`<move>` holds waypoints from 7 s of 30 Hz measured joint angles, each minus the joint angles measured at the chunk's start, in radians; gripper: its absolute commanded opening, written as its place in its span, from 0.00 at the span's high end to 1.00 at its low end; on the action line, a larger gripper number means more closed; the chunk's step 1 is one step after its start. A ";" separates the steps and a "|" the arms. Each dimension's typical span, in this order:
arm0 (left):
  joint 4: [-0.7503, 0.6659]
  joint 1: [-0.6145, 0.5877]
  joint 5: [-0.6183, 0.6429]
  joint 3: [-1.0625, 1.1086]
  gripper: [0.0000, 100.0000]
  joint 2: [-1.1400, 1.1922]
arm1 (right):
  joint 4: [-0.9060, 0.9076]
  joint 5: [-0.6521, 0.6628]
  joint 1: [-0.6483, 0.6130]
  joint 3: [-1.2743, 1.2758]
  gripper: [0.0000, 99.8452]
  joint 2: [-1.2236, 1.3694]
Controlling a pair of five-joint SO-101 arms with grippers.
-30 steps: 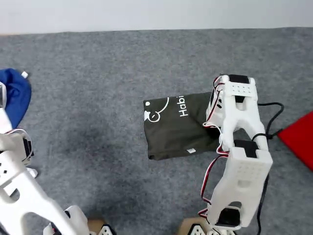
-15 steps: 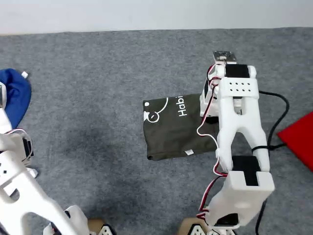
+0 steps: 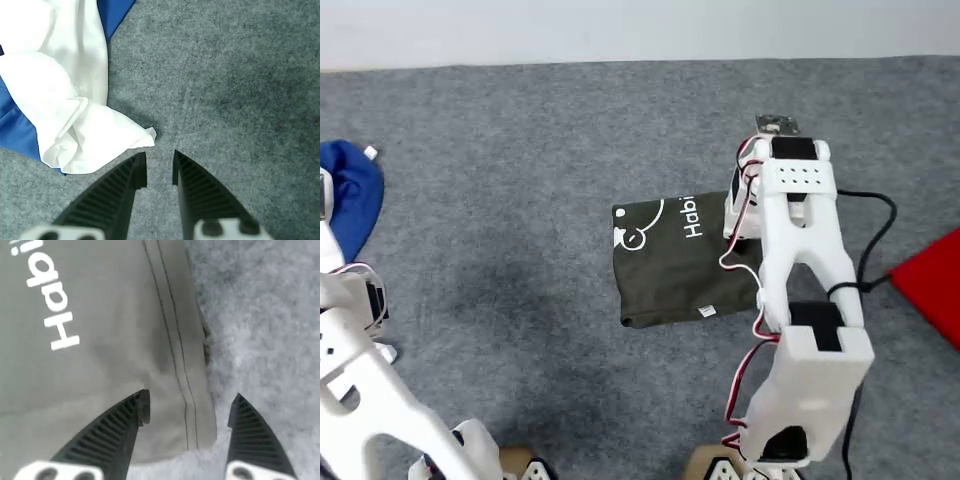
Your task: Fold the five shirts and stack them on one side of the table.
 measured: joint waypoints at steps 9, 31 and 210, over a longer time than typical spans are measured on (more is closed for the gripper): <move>0.000 0.000 0.000 0.000 0.90 0.000 | -0.074 0.000 0.000 0.000 0.79 0.150; 0.000 0.000 0.000 0.058 0.90 -0.005 | 0.109 0.017 -0.006 -0.146 0.99 0.207; 0.124 0.048 -0.173 0.087 0.92 -0.005 | -0.348 0.370 0.709 -0.431 0.99 0.069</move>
